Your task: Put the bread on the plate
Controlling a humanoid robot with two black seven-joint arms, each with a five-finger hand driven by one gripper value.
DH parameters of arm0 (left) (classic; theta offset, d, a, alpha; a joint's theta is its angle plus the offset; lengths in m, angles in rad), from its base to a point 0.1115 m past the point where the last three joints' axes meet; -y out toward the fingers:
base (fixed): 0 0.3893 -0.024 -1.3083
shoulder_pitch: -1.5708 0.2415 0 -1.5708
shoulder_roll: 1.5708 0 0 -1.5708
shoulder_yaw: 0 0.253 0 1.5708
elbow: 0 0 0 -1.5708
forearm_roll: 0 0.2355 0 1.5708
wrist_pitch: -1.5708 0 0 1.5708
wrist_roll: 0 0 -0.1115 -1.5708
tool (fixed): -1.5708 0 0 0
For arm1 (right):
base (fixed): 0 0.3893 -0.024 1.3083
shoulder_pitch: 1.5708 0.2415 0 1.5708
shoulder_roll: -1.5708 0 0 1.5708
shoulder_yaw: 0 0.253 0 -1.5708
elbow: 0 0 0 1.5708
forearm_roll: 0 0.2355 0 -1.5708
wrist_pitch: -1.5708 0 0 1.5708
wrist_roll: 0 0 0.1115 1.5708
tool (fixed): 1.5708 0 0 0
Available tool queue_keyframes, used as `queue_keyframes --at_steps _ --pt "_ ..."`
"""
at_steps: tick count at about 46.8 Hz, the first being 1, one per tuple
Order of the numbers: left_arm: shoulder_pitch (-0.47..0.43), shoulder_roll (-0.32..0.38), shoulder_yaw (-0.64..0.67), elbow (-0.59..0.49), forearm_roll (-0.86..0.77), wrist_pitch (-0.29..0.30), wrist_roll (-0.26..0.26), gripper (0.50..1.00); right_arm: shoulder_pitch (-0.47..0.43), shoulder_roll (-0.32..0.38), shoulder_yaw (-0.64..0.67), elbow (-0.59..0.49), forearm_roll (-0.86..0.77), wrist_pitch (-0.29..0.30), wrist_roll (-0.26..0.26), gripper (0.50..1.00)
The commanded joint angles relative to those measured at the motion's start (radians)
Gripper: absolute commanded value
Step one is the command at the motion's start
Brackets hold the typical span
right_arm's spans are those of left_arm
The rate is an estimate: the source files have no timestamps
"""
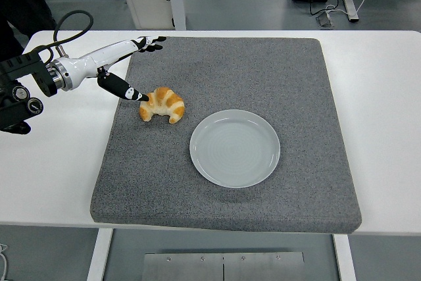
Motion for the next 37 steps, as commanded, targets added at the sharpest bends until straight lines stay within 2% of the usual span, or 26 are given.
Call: queue_keyframes --at_steps 1,17,27,37 --pt "0.004 -0.004 0.018 -0.001 0.0 0.023 0.0 0.972 0.0 0.0 0.0 0.0 -0.001 0.0 0.0 1.0" --pt "0.005 -0.039 0.085 -0.001 0.0 0.092 0.0 0.972 0.0 0.0 0.0 0.0 -0.001 0.0 0.0 1.0" --pt "0.005 -0.079 0.153 0.001 0.0 0.193 0.0 0.972 0.0 0.0 0.0 0.0 -0.001 0.0 0.0 1.0" --pt "0.011 -0.085 0.163 0.002 0.0 0.206 0.0 0.972 0.0 0.0 0.002 0.0 0.001 0.0 0.0 1.0"
